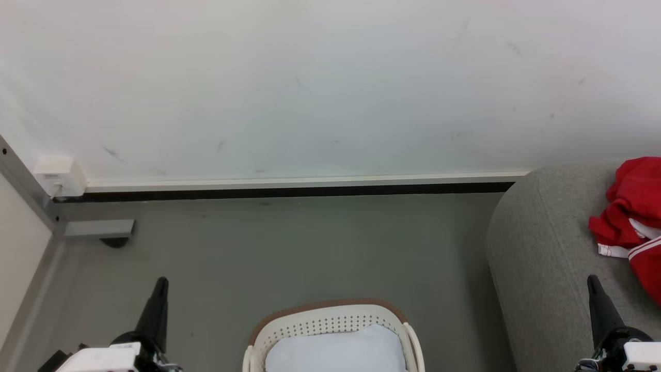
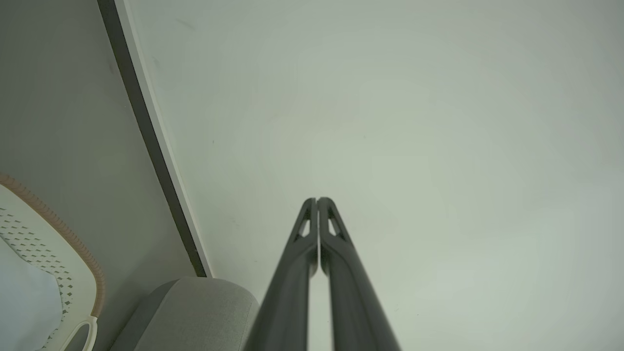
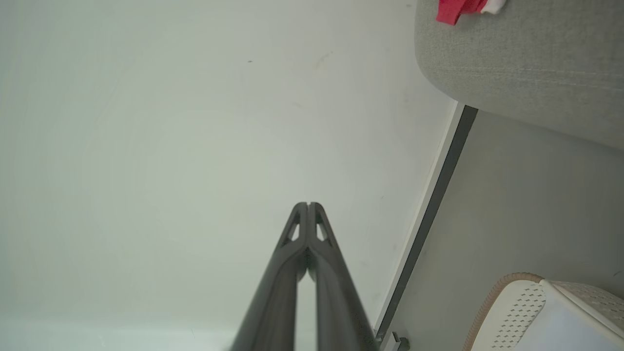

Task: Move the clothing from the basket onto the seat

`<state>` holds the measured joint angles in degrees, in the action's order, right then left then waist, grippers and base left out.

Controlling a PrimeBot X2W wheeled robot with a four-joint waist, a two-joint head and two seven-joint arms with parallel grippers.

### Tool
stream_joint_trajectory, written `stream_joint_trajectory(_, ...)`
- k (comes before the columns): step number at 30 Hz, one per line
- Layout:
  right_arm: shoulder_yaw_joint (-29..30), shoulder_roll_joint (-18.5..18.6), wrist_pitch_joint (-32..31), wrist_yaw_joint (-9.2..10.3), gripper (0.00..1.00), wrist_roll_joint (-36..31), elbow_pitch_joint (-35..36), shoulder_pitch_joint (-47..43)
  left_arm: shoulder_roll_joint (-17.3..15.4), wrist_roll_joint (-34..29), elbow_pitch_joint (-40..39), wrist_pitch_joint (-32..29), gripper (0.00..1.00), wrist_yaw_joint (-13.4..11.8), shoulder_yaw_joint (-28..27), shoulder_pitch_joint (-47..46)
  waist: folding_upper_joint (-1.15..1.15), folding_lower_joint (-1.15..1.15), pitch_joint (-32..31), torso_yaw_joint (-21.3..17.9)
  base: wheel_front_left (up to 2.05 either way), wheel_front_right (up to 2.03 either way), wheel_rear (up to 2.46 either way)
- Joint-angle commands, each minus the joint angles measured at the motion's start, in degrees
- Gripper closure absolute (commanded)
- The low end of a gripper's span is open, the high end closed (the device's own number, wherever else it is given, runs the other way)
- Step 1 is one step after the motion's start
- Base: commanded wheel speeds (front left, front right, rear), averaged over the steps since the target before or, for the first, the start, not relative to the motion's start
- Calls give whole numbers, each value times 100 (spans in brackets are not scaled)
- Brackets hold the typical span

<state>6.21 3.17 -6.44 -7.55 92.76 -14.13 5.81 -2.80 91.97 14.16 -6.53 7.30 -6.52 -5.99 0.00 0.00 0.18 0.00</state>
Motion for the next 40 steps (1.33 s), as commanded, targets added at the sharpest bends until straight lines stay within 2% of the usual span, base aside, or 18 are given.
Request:
stream_joint_trajectory(1,27,-11,5,12,100,-24,28,68,-12,79,-20,-22,100,36,-13,-48,0,0,0,0,0,0,0)
stream_joint_trajectory(40,42,-21,-13,12,100,-43,26,70,-12,81,-21,-22,100,36,-12,-48,0,0,0,0,0,0,0)
